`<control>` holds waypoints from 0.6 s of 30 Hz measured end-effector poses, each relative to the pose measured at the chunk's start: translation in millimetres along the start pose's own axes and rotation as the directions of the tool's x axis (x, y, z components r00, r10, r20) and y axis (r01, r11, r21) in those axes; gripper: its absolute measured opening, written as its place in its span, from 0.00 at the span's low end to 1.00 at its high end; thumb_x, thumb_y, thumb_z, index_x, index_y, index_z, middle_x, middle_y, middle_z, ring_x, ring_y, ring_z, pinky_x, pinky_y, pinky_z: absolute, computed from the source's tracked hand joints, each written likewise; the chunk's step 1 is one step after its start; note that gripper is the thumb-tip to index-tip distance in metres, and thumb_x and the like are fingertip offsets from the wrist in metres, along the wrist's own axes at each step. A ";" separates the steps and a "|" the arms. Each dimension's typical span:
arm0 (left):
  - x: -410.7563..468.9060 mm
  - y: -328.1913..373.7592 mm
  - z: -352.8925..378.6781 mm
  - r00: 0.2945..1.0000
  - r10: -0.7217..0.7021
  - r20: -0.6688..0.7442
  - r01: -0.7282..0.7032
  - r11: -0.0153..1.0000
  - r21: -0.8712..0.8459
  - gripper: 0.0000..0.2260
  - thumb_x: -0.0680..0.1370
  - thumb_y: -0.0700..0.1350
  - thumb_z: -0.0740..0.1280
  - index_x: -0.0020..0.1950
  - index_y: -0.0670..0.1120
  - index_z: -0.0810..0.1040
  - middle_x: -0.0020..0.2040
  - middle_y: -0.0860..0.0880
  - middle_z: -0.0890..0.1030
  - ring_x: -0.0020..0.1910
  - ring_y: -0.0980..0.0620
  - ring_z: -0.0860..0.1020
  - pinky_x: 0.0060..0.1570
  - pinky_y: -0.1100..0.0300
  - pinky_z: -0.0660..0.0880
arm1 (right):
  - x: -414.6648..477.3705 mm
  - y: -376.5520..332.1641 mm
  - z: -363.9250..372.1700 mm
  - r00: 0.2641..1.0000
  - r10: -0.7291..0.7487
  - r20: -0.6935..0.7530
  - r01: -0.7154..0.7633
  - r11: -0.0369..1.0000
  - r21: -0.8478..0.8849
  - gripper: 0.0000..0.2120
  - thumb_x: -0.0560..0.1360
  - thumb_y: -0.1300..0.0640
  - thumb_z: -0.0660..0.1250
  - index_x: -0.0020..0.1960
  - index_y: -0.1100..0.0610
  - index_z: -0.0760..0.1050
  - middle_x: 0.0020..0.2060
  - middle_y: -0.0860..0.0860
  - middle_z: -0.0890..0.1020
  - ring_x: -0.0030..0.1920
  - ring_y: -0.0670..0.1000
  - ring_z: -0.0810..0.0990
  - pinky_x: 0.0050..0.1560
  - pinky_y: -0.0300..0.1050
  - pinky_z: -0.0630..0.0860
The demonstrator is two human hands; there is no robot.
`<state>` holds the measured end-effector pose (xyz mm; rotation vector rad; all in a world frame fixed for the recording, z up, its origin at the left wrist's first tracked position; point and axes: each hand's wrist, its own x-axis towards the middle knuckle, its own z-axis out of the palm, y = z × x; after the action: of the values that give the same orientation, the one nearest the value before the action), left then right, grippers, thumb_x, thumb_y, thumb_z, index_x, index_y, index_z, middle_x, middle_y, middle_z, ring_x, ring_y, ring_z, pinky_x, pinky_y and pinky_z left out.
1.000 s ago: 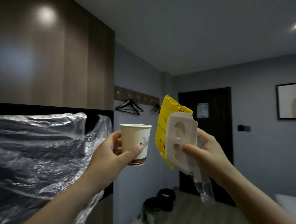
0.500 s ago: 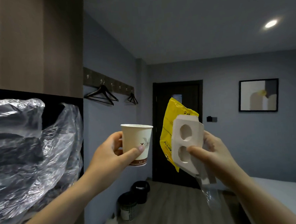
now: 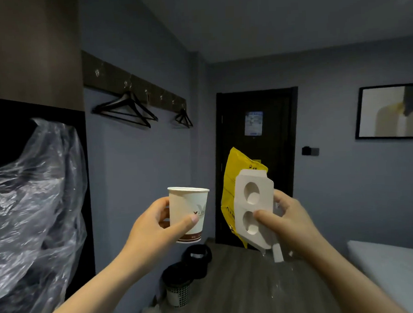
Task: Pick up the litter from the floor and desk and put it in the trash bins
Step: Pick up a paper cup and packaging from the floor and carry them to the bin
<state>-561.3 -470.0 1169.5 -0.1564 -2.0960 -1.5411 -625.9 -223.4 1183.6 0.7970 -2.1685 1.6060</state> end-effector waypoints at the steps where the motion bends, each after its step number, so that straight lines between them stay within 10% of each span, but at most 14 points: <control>1: 14.1 -12.0 1.0 1.000 -0.011 -0.005 0.011 1.000 0.008 0.16 0.69 0.55 0.74 0.54 0.60 0.76 0.50 0.62 0.83 0.49 0.62 0.82 0.47 0.61 0.78 | 14.3 13.3 6.1 1.000 0.007 0.007 -0.007 1.000 0.009 0.16 0.72 0.59 0.70 0.49 0.39 0.74 0.43 0.36 0.82 0.46 0.39 0.81 0.37 0.34 0.76; 18: 254.0 -243.7 -60.3 0.982 -0.185 0.047 0.183 0.982 0.054 0.20 0.66 0.60 0.74 0.55 0.61 0.75 0.52 0.59 0.83 0.49 0.61 0.81 0.49 0.57 0.79 | 217.1 205.8 170.4 0.977 0.211 0.000 -0.211 0.977 -0.019 0.14 0.71 0.57 0.71 0.53 0.41 0.77 0.46 0.39 0.83 0.48 0.40 0.81 0.41 0.34 0.75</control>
<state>-852.7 -662.6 1095.0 0.0164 -2.2405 -1.6044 -911.5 -394.1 1095.2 0.5784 -2.3329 1.6805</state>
